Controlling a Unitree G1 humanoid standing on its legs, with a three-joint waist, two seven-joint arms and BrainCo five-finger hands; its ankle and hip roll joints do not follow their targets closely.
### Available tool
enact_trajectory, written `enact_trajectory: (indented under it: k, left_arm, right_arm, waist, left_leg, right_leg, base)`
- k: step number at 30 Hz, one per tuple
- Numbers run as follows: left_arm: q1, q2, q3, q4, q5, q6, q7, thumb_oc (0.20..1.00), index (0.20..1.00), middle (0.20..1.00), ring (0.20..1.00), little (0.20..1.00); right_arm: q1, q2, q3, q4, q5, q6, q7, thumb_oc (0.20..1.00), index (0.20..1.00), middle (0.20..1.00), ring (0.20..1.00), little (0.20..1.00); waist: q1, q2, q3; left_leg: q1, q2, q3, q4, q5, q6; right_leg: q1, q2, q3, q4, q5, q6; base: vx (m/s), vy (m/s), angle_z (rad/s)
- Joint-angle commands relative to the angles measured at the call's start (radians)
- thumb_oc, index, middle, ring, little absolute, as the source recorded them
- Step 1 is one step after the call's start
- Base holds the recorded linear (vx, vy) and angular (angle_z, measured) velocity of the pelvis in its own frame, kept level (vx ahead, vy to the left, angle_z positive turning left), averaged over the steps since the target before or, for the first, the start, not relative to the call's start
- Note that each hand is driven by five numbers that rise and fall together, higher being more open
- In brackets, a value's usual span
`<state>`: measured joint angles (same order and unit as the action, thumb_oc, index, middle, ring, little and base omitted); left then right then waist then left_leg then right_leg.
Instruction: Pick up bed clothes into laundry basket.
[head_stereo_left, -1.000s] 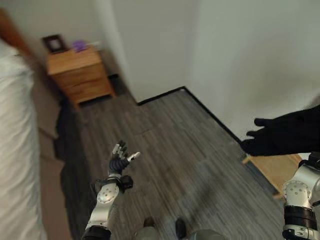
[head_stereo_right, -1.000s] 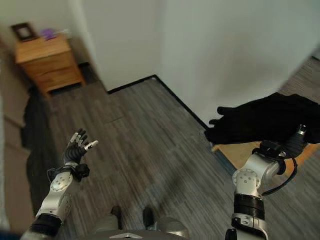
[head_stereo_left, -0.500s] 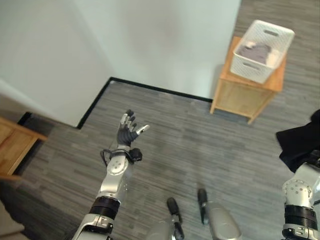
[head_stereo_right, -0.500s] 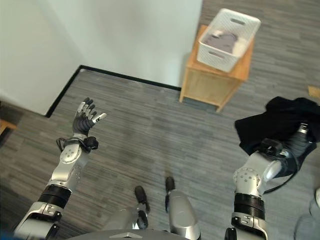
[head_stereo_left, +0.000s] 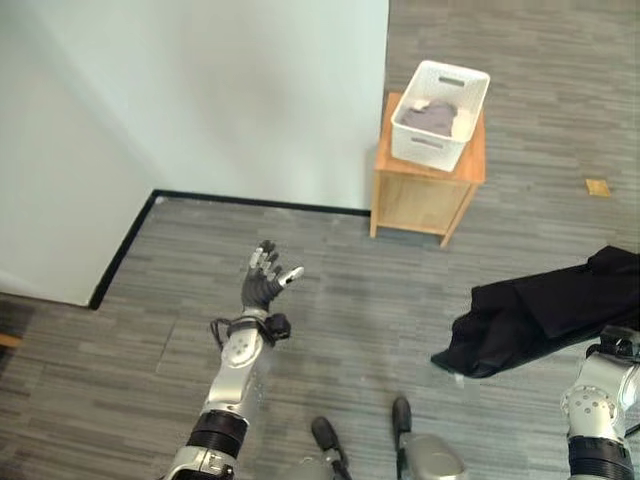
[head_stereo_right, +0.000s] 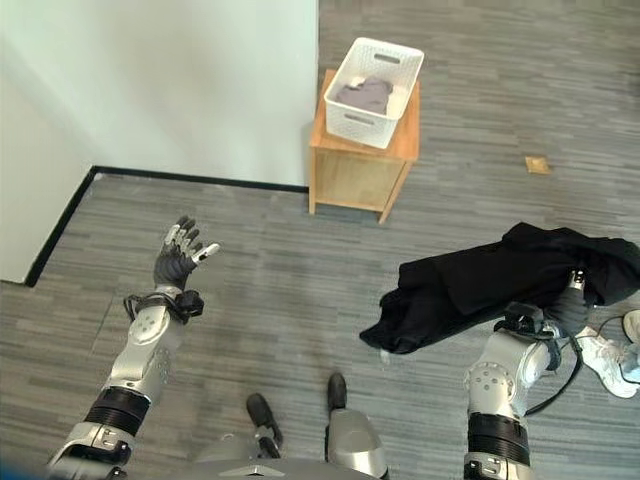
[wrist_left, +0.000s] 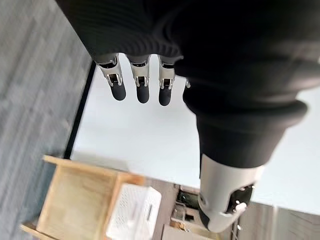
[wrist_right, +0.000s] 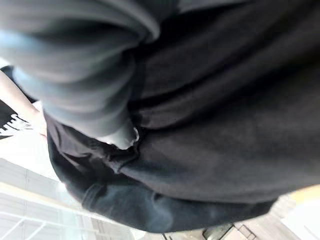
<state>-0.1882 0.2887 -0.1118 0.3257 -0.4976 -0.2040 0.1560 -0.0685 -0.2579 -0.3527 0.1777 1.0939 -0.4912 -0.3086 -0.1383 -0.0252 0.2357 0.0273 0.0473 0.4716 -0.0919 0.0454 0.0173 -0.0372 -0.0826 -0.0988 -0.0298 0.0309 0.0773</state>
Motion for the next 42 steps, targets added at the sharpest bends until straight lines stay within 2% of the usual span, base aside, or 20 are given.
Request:
enact_trajectory:
  k: [1, 4, 6, 8, 11, 13, 15, 19, 23, 26, 30, 32, 34, 35, 36, 37, 38, 39, 40, 42]
  left_arm:
    - [-0.008, 0.042, 0.007, -0.024, -0.009, -0.044, -0.018, 1.0, 1.0, 1.0, 1.0, 1.0]
    - [-0.01, 0.047, 0.004, -0.021, -0.004, -0.038, -0.025, 1.0, 1.0, 1.0, 1.0, 1.0]
    - [-0.002, 0.038, 0.006, -0.021, -0.012, -0.029, -0.043, 1.0, 1.0, 1.0, 1.0, 1.0]
    - [0.011, 0.028, 0.007, -0.028, -0.022, -0.028, -0.043, 1.0, 1.0, 1.0, 1.0, 1.0]
    - [0.019, 0.012, 0.0, -0.032, -0.031, -0.023, -0.049, 1.0, 1.0, 1.0, 1.0, 1.0]
    - [0.007, -0.001, -0.021, -0.019, -0.025, -0.018, -0.048, 1.0, 1.0, 1.0, 1.0, 1.0]
    - [-0.013, -0.011, -0.043, 0.007, -0.023, -0.018, -0.045, 1.0, 1.0, 1.0, 1.0, 1.0]
    - [-0.062, -0.026, -0.075, 0.048, -0.026, -0.027, -0.037, 1.0, 1.0, 1.0, 1.0, 1.0]
    - [-0.075, -0.021, -0.069, 0.051, -0.039, -0.049, -0.013, 1.0, 1.0, 1.0, 1.0, 1.0]
    - [-0.072, 0.002, -0.056, 0.045, -0.041, -0.045, 0.008, 1.0, 1.0, 1.0, 1.0, 1.0]
    - [-0.073, 0.024, -0.047, 0.021, -0.031, -0.044, 0.035, 1.0, 1.0, 1.0, 1.0, 1.0]
    - [-0.076, 0.028, -0.043, 0.017, -0.032, -0.044, 0.041, 1.0, 1.0, 1.0, 1.0, 1.0]
    - [-0.083, 0.03, -0.04, 0.021, -0.036, -0.046, 0.046, 1.0, 1.0, 1.0, 1.0, 1.0]
    - [-0.106, 0.032, -0.039, 0.018, -0.051, -0.05, 0.045, 1.0, 1.0, 1.0, 1.0, 1.0]
    - [-0.107, 0.031, -0.039, 0.018, -0.051, -0.05, 0.045, 1.0, 1.0, 1.0, 1.0, 1.0]
    - [-0.123, 0.032, -0.046, 0.016, -0.05, -0.056, 0.047, 1.0, 1.0, 1.0, 1.0, 1.0]
    - [-0.124, 0.031, -0.046, 0.017, -0.05, -0.057, 0.047, 1.0, 1.0, 1.0, 1.0, 1.0]
    - [-0.143, 0.036, -0.052, 0.026, -0.041, -0.06, 0.047, 1.0, 1.0, 1.0, 1.0, 1.0]
    - [-0.145, 0.034, -0.054, 0.027, -0.041, -0.061, 0.047, 1.0, 1.0, 1.0, 1.0, 1.0]
    - [-0.158, 0.028, -0.072, 0.034, -0.041, -0.068, 0.039, 1.0, 1.0, 1.0, 1.0, 1.0]
  right_arm:
    - [-0.012, -0.059, -0.034, -0.04, -0.069, -0.029, 0.052, 0.2, 0.2, 0.2, 0.2, 0.2]
    - [0.0, -0.079, -0.049, -0.038, -0.071, -0.032, 0.052, 0.2, 0.2, 0.2, 0.2, 0.2]
    - [0.03, -0.103, -0.08, -0.037, -0.066, -0.03, 0.062, 0.2, 0.2, 0.2, 0.2, 0.2]
    - [0.047, -0.114, -0.091, -0.027, -0.071, -0.031, 0.063, 0.2, 0.2, 0.2, 0.2, 0.2]
    - [0.052, -0.126, -0.109, -0.022, -0.069, -0.03, 0.061, 0.2, 0.2, 0.2, 0.2, 0.2]
    - [0.054, -0.14, -0.103, -0.017, -0.081, -0.034, 0.061, 0.2, 0.2, 0.2, 0.2, 0.2]
    - [0.045, -0.149, -0.089, -0.016, -0.093, -0.039, 0.056, 0.2, 0.2, 0.2, 0.2, 0.2]
    - [-0.019, -0.161, -0.053, -0.048, -0.127, -0.05, 0.027, 0.2, 0.2, 0.2, 0.2, 0.2]
    - [-0.096, -0.166, 0.003, -0.064, -0.163, -0.054, 0.004, 0.2, 0.2, 0.2, 0.2, 0.2]
    - [-0.136, -0.152, 0.045, -0.053, -0.173, -0.052, -0.007, 0.2, 0.2, 0.2, 0.2, 0.2]
    - [-0.177, -0.155, 0.098, -0.072, -0.218, -0.02, -0.012, 0.2, 0.2, 0.2, 0.2, 0.2]
    - [-0.184, -0.149, 0.102, -0.077, -0.221, -0.016, -0.017, 0.2, 0.2, 0.2, 0.2, 0.2]
    - [-0.19, -0.145, 0.106, -0.082, -0.223, -0.014, -0.019, 0.2, 0.2, 0.2, 0.2, 0.2]
    - [-0.213, -0.175, 0.1, -0.079, -0.216, -0.017, -0.019, 0.2, 0.2, 0.2, 0.2, 0.2]
    - [-0.215, -0.177, 0.099, -0.077, -0.214, -0.017, -0.018, 0.2, 0.2, 0.2, 0.2, 0.2]
    - [-0.196, -0.203, 0.084, -0.072, -0.214, -0.018, -0.023, 0.2, 0.2, 0.2, 0.2, 0.2]
    - [-0.195, -0.203, 0.084, -0.073, -0.215, -0.017, -0.023, 0.2, 0.2, 0.2, 0.2, 0.2]
    - [-0.174, -0.219, 0.059, -0.077, -0.22, -0.026, -0.033, 0.2, 0.2, 0.2, 0.2, 0.2]
    - [-0.173, -0.22, 0.058, -0.078, -0.22, -0.026, -0.034, 0.2, 0.2, 0.2, 0.2, 0.2]
    - [-0.138, -0.229, 0.032, -0.1, -0.227, -0.029, -0.038, 0.2, 0.2, 0.2, 0.2, 0.2]
  waist:
    - [0.012, -0.008, -0.035]
    - [0.008, -0.029, -0.026]
    - [0.012, -0.041, -0.005]
    - [0.024, -0.047, 0.012]
    - [0.033, -0.044, 0.005]
    - [0.059, -0.032, 0.011]
    - [0.067, -0.027, 0.024]
    - [0.057, 0.001, 0.028]
    - [0.084, 0.022, 0.007]
    - [0.112, 0.008, -0.047]
    - [0.126, 0.006, -0.045]
    - [0.125, 0.017, -0.04]
    - [0.117, 0.024, -0.032]
    - [0.102, 0.042, -0.013]
    - [0.1, 0.045, -0.014]
    - [0.069, 0.046, -0.004]
    - [0.068, 0.048, -0.004]
    - [0.037, 0.047, 0.0]
    - [0.038, 0.048, 0.0]
    - [-0.003, 0.05, 0.0]
  left_leg:
    - [0.022, 0.073, -0.051, 0.089, -0.061, -0.09]
    - [-0.019, 0.117, -0.075, 0.221, -0.068, -0.119]
    - [-0.079, 0.181, -0.111, 0.408, -0.022, -0.144]
    - [-0.127, 0.184, -0.181, 0.48, 0.021, -0.146]
    - [-0.188, 0.185, -0.183, 0.332, 0.052, -0.137]
    - [-0.231, 0.166, -0.223, 0.178, 0.157, -0.151]
    - [-0.268, 0.156, -0.231, 0.088, 0.186, -0.162]
    - [-0.265, 0.13, -0.134, 0.025, 0.227, -0.167]
    - [-0.237, 0.098, -0.166, 0.051, 0.191, -0.137]
    - [-0.164, 0.056, -0.122, 0.113, 0.087, -0.074]
    - [-0.076, -0.001, -0.085, 0.119, 0.0, -0.018]
    - [-0.062, 0.005, -0.078, 0.117, -0.004, -0.016]
    - [-0.041, 0.003, -0.082, 0.11, -0.013, -0.018]
    - [0.005, 0.01, -0.096, 0.099, -0.038, -0.051]
    - [0.005, 0.012, -0.099, 0.098, -0.039, -0.052]
    - [0.032, 0.007, -0.134, 0.095, -0.063, -0.074]
    - [0.033, 0.007, -0.136, 0.096, -0.064, -0.073]
    - [0.055, 0.01, -0.173, 0.094, -0.083, -0.086]
    - [0.055, 0.009, -0.174, 0.096, -0.086, -0.085]
    - [0.069, 0.01, -0.24, 0.111, -0.101, -0.089]
  right_leg:
    - [-0.064, -0.014, 0.022, 0.148, -0.076, 0.041]
    - [-0.011, 0.015, 0.03, 0.106, -0.092, 0.006]
    - [0.039, 0.041, 0.029, 0.098, -0.105, -0.028]
    - [0.075, 0.053, 0.045, 0.083, -0.117, -0.046]
    - [0.109, 0.053, 0.06, 0.06, -0.123, -0.04]
    - [0.113, 0.071, 0.076, 0.073, -0.129, -0.044]
    - [0.123, 0.087, 0.082, 0.091, -0.139, -0.046]
    - [0.182, 0.101, 0.106, 0.093, -0.169, -0.046]
    - [0.226, 0.057, 0.144, 0.102, -0.225, -0.023]
    - [0.231, -0.028, 0.135, 0.254, -0.243, 0.025]
    - [0.087, -0.097, 0.1, 0.535, -0.024, 0.116]
    - [0.03, -0.089, 0.097, 0.555, -0.038, 0.106]
    - [-0.021, -0.092, 0.084, 0.544, -0.071, 0.091]
    - [-0.099, -0.135, 0.032, 0.359, -0.117, 0.071]
    - [-0.09, -0.134, 0.027, 0.346, -0.113, 0.072]
    - [-0.131, -0.143, 0.081, 0.182, -0.051, 0.087]
    - [-0.122, -0.143, 0.077, 0.169, -0.045, 0.089]
    - [-0.148, -0.155, 0.176, 0.075, 0.002, 0.109]
    - [-0.142, -0.157, 0.175, 0.063, 0.007, 0.111]
    - [-0.161, -0.135, 0.329, 0.067, 0.027, 0.124]
  base:
    - [-0.02, -0.251, -0.18]
    - [0.0, -0.248, 0.0]
    - [0.04, -0.304, 0.19]
    - [0.02, -0.143, 0.27]
    - [0.12, -0.016, -0.31]
    - [0.2, -0.02, 0.16]
    - [0.24, -0.072, -0.01]
    - [0.21, -0.023, -0.2]
    - [0.4, 0.089, -0.79]
    - [0.56, 0.073, -0.84]
    - [0.28, 0.06, -0.15]
    - [0.18, 0.009, -0.06]
    - [0.18, -0.09, 0.03]
    - [0.17, -0.147, 0.08]
    - [0.32, -0.326, -0.01]
    - [0.16, -0.169, 0.11]
    - [0.3, -0.346, 0.55]
    - [0.16, -0.159, 1.06]
    - [0.24, -0.262, 0.98]
    - [0.15, -0.237, 0.63]
